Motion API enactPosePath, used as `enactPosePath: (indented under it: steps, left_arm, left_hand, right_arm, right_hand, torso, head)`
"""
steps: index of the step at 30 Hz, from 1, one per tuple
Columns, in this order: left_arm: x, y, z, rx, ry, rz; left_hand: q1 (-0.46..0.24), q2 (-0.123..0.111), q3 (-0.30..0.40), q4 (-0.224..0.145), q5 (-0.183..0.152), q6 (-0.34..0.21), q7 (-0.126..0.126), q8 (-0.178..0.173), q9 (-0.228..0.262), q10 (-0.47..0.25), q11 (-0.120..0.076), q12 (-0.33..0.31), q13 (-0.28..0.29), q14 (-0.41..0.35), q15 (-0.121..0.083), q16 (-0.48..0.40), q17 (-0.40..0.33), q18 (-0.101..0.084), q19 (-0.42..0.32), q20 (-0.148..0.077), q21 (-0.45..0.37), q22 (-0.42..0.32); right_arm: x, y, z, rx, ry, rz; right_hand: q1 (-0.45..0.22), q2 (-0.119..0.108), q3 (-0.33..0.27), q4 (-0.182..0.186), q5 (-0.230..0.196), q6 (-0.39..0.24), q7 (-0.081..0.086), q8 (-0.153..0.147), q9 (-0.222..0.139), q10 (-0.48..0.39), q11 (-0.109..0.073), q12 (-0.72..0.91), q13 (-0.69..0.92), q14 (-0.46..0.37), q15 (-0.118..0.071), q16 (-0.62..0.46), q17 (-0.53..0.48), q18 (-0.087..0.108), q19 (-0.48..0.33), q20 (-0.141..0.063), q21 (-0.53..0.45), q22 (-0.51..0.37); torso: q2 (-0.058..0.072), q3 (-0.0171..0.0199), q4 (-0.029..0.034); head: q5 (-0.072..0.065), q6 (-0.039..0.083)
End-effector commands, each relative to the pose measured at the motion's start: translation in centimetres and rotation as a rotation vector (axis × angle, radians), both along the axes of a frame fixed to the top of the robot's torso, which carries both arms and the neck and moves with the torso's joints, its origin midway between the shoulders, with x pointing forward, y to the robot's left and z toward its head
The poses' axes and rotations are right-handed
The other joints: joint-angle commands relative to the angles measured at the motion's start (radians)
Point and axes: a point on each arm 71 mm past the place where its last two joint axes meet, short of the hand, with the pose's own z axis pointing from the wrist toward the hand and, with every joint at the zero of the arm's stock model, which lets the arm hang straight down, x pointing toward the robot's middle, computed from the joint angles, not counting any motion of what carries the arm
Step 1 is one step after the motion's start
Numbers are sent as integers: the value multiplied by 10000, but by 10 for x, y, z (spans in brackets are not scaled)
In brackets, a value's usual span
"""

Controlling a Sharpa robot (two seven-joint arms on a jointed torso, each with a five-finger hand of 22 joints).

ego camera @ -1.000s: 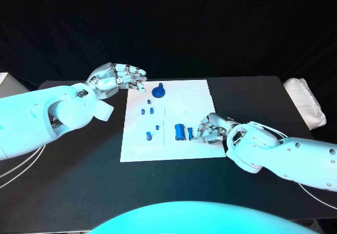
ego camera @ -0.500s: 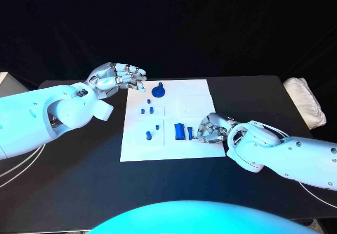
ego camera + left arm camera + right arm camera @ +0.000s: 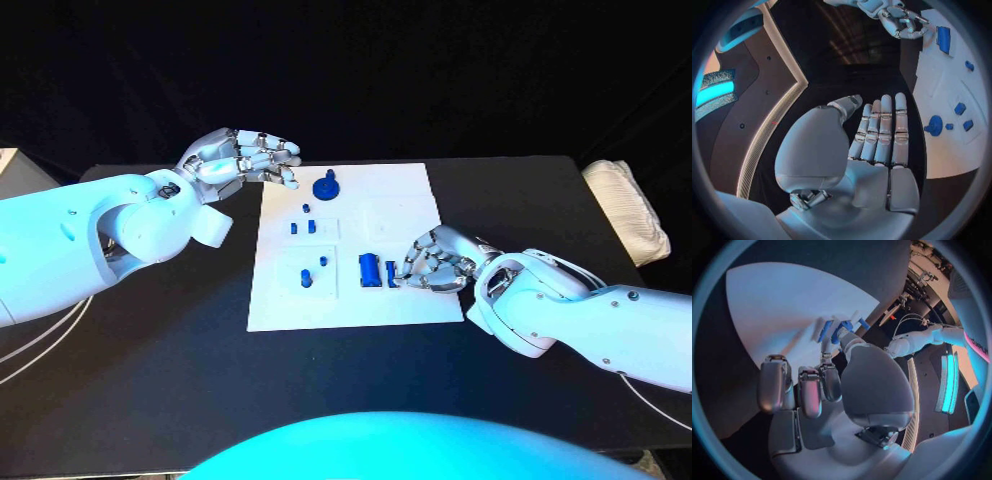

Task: Assemble the parts on the task board

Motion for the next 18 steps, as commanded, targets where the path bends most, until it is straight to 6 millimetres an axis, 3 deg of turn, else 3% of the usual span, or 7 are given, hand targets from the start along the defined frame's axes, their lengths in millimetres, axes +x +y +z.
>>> enactPosePath:
  steps: [1, 9, 18]
  left_arm:
    - [-1, -2, 1, -135, -12, -208]
    - [-1, -4, 1, -155, -18, -253]
    - [-1, -5, 1, -164, -32, -254]
  left_hand:
    - [-17, 34, -15, 54, 36, 14, 34, -37, 4, -20, 24, -67, 17, -2, 38, -47, 9, 120, 76, -25, -23, -9]
    - [-17, 34, -15, 54, 36, 14, 34, -37, 4, -20, 24, -67, 17, -2, 38, -47, 9, 120, 76, -25, -23, -9]
    - [-17, 34, -15, 54, 36, 14, 34, -37, 4, -20, 24, -67, 17, -2, 38, -47, 9, 120, 76, -25, -23, -9]
  right_arm:
    - [0, 8, 10, 691, -826, 398]
    - [5, 29, 6, -180, -1016, 988]
    - [8, 39, 1, -802, -1067, 947]
  right_hand:
    - [188, 73, 14, 18, 50, -57, -16, -6, -16, 392, 7, 5, 1815, 966, -38, -41, 2318, -42, 690, -33, -5, 1953]
    - [330, 93, 79, -16, -21, 1, -46, 36, -15, 446, -20, 134, 1875, 978, -56, -11, 2362, -63, 713, -42, 133, 1985]
    - [383, 105, 110, -30, -55, 11, -55, 45, -17, 451, -28, 143, 1879, 977, -63, -14, 2357, -63, 716, -46, 137, 1987]
  torso:
    - [8, 0, 8]
    - [20, 2, 24]
    - [15, 1, 17]
  head:
    - [-9, 31]
    - [-17, 41]
    - [16, 8]
